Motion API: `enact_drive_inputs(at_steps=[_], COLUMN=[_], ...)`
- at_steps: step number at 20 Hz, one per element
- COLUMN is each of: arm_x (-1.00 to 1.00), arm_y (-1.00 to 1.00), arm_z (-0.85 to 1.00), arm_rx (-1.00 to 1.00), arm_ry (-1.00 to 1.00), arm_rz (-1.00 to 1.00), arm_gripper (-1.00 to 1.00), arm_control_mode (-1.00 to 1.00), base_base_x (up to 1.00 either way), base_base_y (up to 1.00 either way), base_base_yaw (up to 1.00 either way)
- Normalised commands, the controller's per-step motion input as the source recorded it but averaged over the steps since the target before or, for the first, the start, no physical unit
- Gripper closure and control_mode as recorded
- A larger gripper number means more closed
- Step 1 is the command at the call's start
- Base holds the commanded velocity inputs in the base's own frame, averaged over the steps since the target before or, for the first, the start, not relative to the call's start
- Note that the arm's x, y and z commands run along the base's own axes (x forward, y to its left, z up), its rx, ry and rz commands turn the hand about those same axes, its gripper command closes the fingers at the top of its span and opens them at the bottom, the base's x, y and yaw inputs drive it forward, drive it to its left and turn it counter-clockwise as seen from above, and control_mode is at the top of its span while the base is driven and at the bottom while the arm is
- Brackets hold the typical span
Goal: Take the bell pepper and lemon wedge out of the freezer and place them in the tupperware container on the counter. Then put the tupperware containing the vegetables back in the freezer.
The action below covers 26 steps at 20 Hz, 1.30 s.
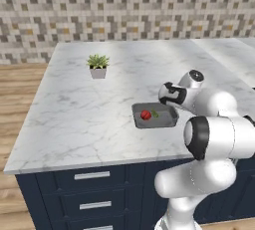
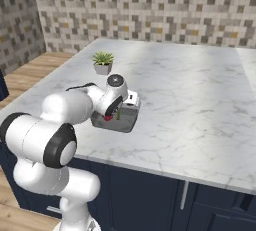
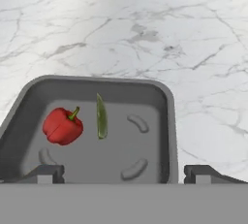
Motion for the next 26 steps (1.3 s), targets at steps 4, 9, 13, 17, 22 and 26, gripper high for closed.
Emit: enact_drive_inputs(at_steps=[4,9,13,17,22,26], arm_x=[0.00,0.00,0.00,0.01,0.12,0.21], arm_y=[-0.51,-0.39,-0.10,0.00,0.00,0.00], arm_z=[0.04,-0.32,-0.41,-0.40,-0.37,-0.32], arm_rx=[-0.03,0.00,0.00,0.00,0.00,0.01], arm_ry=[0.13,0.20,0.14,0.04,0.00,0.01], arm_rz=[-0.07,-0.04,0.00,0.00,0.00,0.00], arm_gripper=[-1.00,-1.00,-1.00,-1.00,-1.00,-1.00], arm_control_mode=[-1.00,-1.00,-1.00,-1.00,-1.00,-1.00], base_base_x=[0.00,0.00,0.00,0.00,0.00,0.00], base_base_y=[0.00,0.00,0.00,0.00,0.00,0.00], base_base_yaw=[0.00,0.00,0.00,0.00,0.00,0.00])
